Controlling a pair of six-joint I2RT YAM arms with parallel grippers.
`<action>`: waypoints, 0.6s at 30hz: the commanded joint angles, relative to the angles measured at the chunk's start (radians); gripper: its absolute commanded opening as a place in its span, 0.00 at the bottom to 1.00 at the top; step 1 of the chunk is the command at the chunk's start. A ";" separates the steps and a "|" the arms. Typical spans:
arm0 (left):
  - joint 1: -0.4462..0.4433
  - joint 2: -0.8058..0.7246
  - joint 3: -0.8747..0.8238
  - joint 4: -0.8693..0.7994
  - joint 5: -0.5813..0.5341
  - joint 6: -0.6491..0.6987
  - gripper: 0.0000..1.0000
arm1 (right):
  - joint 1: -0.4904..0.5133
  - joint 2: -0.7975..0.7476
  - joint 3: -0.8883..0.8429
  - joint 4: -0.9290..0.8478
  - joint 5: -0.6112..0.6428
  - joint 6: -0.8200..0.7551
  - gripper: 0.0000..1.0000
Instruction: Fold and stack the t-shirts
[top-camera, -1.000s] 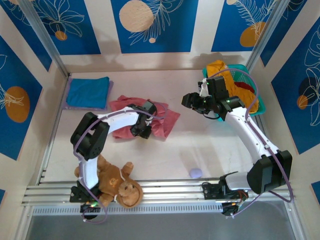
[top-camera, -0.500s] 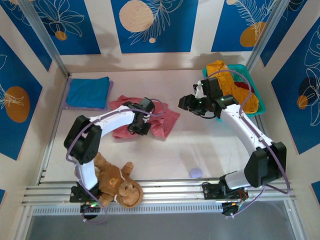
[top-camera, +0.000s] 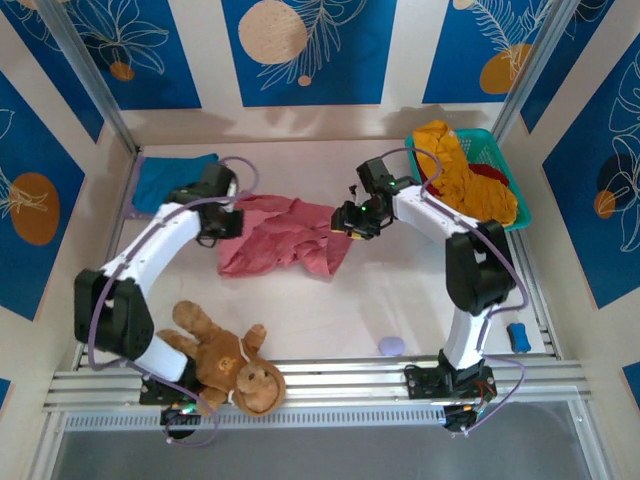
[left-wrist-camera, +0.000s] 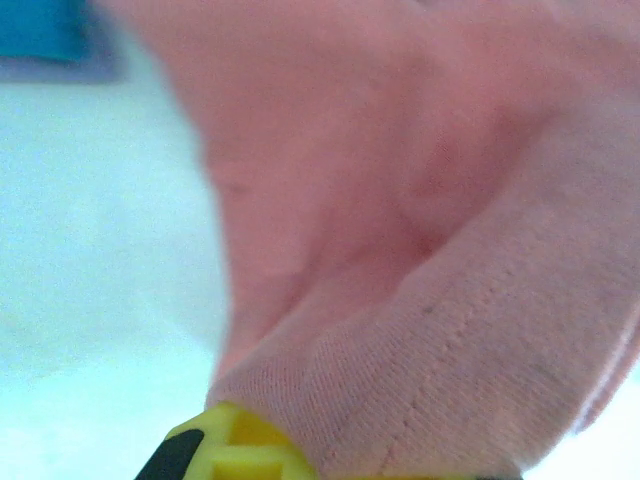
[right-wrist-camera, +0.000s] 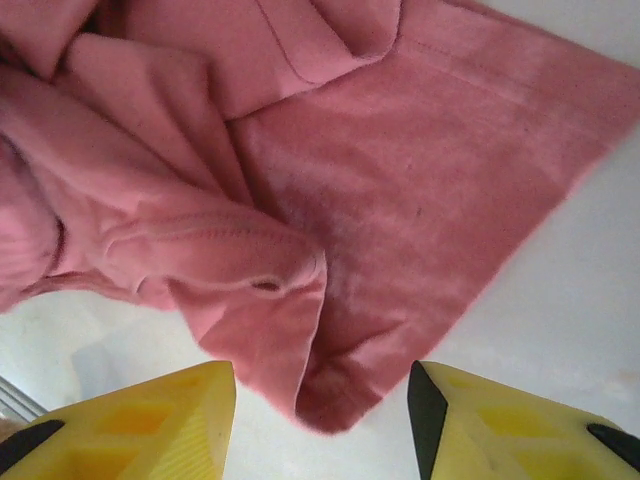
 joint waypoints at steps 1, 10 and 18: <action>0.087 -0.078 0.007 -0.068 0.003 0.060 0.00 | 0.013 0.069 0.095 -0.048 -0.031 -0.040 0.51; 0.335 -0.136 0.029 -0.097 0.101 0.122 0.00 | 0.002 0.266 0.313 -0.058 -0.007 -0.049 0.50; 0.416 -0.154 0.022 -0.091 0.180 0.124 0.00 | -0.016 0.466 0.558 -0.158 0.024 -0.088 0.49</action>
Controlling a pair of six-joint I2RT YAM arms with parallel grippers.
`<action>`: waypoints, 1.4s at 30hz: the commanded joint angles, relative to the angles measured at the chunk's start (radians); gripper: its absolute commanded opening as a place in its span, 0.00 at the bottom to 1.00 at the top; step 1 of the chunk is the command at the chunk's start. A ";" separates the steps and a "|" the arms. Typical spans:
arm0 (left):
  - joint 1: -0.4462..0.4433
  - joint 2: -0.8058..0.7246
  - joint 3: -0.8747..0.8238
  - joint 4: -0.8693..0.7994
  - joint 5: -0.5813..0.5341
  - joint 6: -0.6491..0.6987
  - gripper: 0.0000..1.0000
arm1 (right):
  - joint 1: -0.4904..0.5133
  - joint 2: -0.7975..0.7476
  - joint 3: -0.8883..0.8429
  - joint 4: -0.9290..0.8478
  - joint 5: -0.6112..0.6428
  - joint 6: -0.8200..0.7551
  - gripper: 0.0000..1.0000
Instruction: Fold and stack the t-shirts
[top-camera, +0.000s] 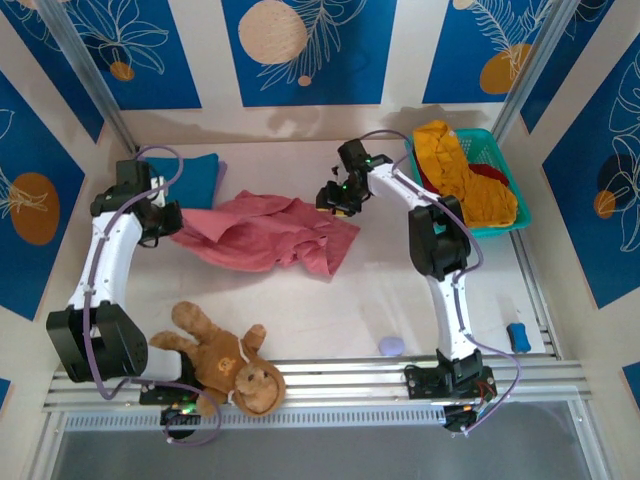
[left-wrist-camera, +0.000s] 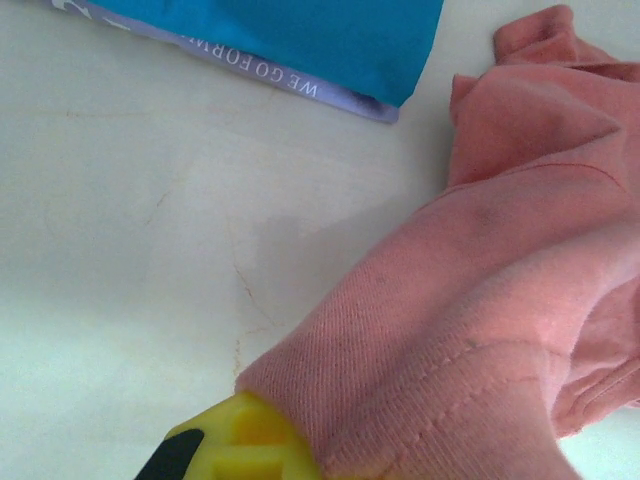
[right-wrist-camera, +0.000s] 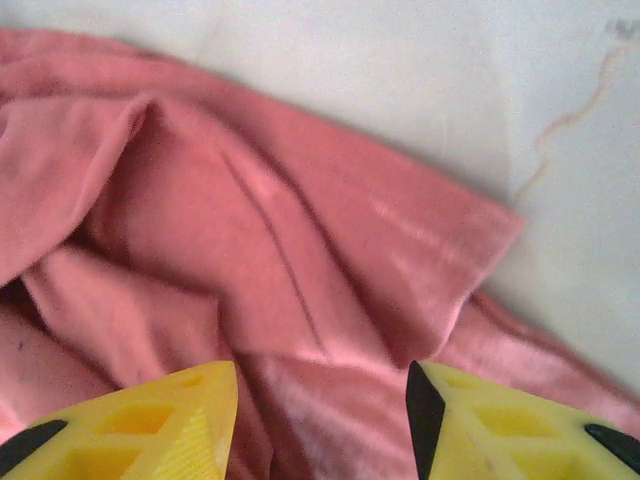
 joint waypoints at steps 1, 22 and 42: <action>0.011 -0.027 0.018 -0.024 0.059 0.014 0.00 | -0.004 0.082 0.111 -0.111 0.040 -0.036 0.50; 0.013 0.117 0.378 -0.105 0.185 0.013 0.00 | -0.061 -0.109 0.191 -0.168 0.200 -0.062 0.00; -0.010 0.160 0.837 -0.055 0.338 -0.077 0.00 | -0.115 -0.986 -0.160 -0.088 0.366 -0.023 0.00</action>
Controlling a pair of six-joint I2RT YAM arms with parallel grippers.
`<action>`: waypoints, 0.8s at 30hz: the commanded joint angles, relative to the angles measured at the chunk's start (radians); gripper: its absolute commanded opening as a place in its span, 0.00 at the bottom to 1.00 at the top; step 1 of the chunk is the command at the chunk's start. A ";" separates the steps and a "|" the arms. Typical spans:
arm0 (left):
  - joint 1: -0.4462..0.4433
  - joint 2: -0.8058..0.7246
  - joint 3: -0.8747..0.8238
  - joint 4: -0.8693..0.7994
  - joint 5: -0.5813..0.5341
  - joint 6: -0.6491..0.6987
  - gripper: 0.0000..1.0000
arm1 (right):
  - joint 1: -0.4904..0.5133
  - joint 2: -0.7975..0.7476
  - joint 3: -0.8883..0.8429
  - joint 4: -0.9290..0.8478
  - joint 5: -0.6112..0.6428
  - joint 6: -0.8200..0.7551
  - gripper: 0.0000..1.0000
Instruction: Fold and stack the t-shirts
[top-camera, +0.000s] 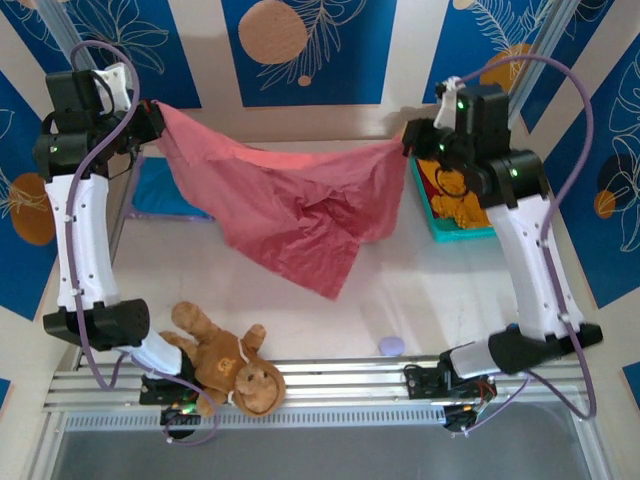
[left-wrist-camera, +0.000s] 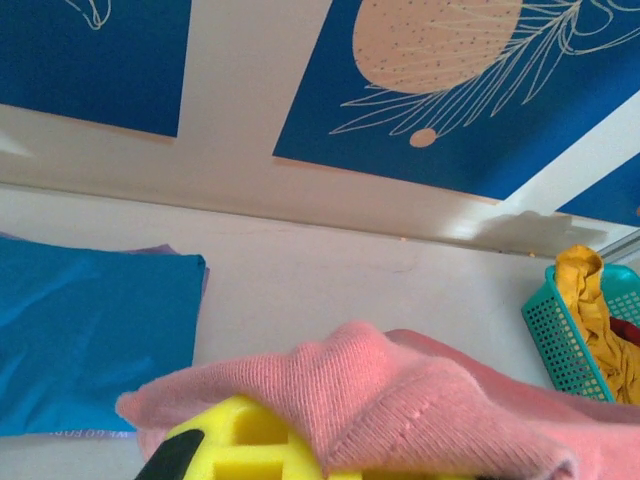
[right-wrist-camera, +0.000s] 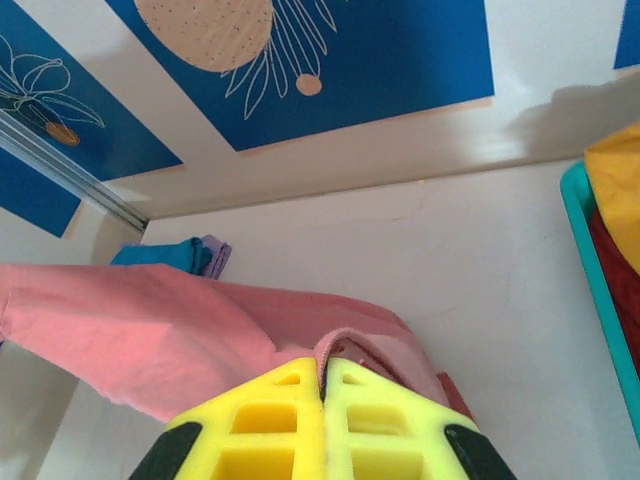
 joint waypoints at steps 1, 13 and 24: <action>-0.004 -0.033 -0.016 0.017 0.040 -0.007 0.00 | 0.002 -0.101 -0.143 0.081 0.054 0.053 0.00; -0.005 -0.178 0.008 0.337 0.077 -0.129 0.00 | 0.037 -0.320 -0.170 0.392 0.026 0.021 0.00; -0.006 -0.254 0.045 0.431 0.055 -0.152 0.00 | 0.087 -0.434 -0.119 0.413 0.100 -0.052 0.00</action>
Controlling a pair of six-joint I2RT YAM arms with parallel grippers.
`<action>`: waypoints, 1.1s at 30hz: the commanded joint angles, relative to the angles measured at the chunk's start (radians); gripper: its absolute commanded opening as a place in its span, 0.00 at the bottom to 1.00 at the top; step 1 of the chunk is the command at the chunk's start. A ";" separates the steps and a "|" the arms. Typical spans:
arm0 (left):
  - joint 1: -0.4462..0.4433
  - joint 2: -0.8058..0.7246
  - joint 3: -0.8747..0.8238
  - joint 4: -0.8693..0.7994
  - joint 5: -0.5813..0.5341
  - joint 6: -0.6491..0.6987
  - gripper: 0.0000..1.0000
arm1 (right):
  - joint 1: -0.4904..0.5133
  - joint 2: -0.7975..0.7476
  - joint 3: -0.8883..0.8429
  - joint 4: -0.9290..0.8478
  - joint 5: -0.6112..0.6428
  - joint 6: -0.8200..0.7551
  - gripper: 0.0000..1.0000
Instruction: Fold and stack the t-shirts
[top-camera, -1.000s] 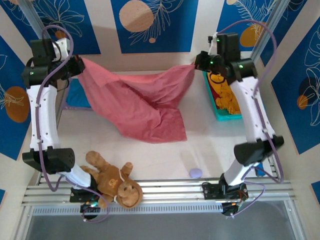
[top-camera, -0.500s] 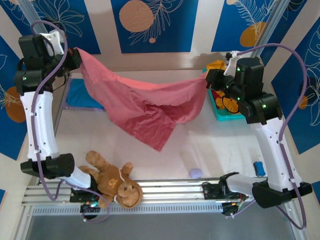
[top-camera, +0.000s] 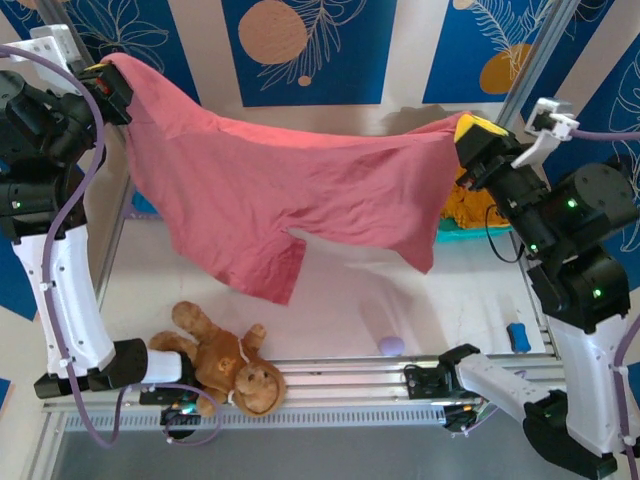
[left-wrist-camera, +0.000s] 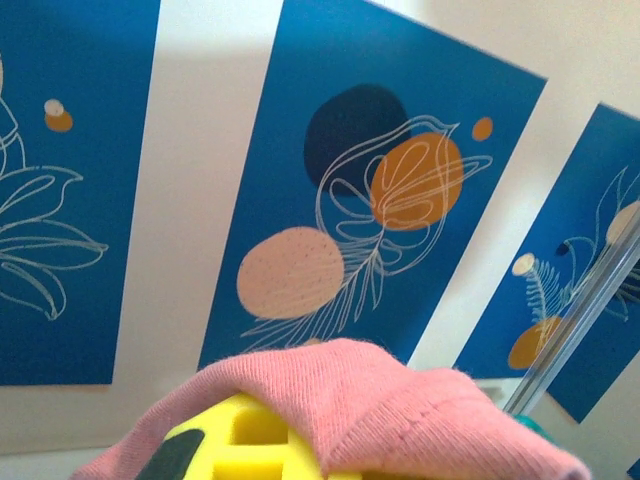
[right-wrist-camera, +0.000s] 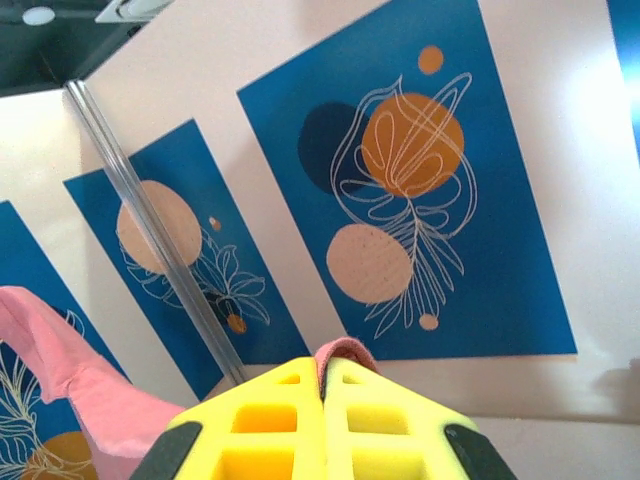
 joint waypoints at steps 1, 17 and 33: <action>-0.006 -0.040 0.029 0.086 0.000 -0.036 0.00 | 0.006 -0.024 0.042 0.022 0.040 -0.032 0.00; -0.007 -0.141 0.063 0.051 -0.072 -0.020 0.00 | -0.021 -0.057 0.186 -0.122 0.010 -0.064 0.00; -0.118 0.185 0.014 0.041 -0.144 0.150 0.00 | -0.037 0.222 0.021 0.038 0.202 -0.287 0.00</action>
